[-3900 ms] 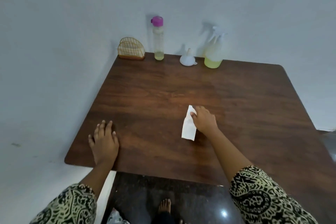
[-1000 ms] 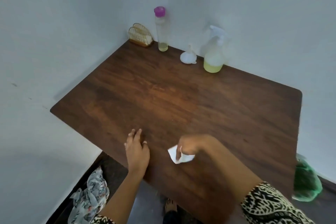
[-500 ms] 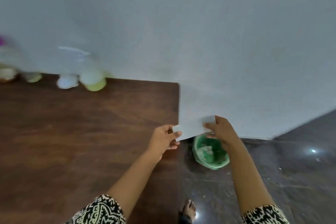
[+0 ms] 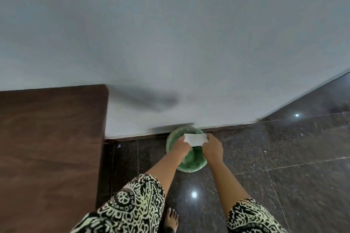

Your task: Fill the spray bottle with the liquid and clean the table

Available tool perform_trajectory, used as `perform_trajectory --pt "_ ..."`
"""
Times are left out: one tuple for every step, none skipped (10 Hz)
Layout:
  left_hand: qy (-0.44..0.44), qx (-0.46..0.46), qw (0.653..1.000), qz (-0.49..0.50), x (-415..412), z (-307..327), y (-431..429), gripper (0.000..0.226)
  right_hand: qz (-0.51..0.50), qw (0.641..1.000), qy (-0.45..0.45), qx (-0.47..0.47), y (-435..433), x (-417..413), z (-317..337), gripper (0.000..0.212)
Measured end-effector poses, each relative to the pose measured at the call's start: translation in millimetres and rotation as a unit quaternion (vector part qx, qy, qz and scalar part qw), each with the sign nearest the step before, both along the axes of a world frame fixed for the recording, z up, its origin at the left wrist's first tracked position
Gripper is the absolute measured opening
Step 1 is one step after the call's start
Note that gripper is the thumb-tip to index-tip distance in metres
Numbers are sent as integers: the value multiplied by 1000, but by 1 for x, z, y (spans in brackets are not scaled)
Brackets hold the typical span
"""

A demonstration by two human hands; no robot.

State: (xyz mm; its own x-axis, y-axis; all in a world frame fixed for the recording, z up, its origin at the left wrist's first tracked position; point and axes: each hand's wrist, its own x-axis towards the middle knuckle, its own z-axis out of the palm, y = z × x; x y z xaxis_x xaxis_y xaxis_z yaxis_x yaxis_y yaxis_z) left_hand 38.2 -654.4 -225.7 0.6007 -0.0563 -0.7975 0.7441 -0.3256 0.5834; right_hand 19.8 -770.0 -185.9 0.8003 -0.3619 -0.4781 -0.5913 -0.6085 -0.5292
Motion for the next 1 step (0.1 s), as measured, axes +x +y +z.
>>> perform_trajectory --pt "24 -3 999 -40 12 -22 -7 67 59 995 78 -5 -11 12 -35 37"
